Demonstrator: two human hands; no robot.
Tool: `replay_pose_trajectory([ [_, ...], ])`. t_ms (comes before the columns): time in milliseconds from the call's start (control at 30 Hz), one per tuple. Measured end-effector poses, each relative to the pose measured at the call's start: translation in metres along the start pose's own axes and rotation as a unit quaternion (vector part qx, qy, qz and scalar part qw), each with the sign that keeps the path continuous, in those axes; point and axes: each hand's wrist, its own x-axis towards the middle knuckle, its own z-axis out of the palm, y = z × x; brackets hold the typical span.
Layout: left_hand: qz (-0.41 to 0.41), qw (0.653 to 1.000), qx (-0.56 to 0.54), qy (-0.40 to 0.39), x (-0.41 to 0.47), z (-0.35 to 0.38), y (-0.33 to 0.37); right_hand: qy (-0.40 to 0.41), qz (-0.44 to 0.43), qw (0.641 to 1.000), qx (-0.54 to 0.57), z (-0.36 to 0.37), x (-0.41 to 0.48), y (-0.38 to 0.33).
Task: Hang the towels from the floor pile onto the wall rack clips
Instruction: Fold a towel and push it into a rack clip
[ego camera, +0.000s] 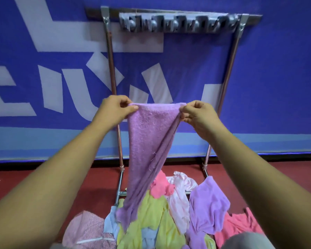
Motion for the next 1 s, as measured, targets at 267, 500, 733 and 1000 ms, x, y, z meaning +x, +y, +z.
replay_pose_trajectory([
  [267, 0.03, 0.982, -0.138, -0.128, 0.027, -0.081, 0.102, -0.073, -0.012, 0.997, 0.01, -0.009, 0.014, -0.114],
  [500, 0.052, 0.991, -0.121, 0.011, 0.043, -0.091, 0.106, -0.012, -0.115, 0.993, -0.029, -0.012, 0.01, -0.15],
  [733, 0.058, 0.996, -0.065, 0.029, 0.042, -0.086, 0.119, 0.027, -0.126, 0.991, -0.029, -0.016, 0.015, -0.15],
  [1000, 0.066, 0.996, -0.034, -0.055, 0.027, -0.079, 0.124, 0.037, -0.094, 0.991, -0.09, -0.02, 0.011, -0.144],
])
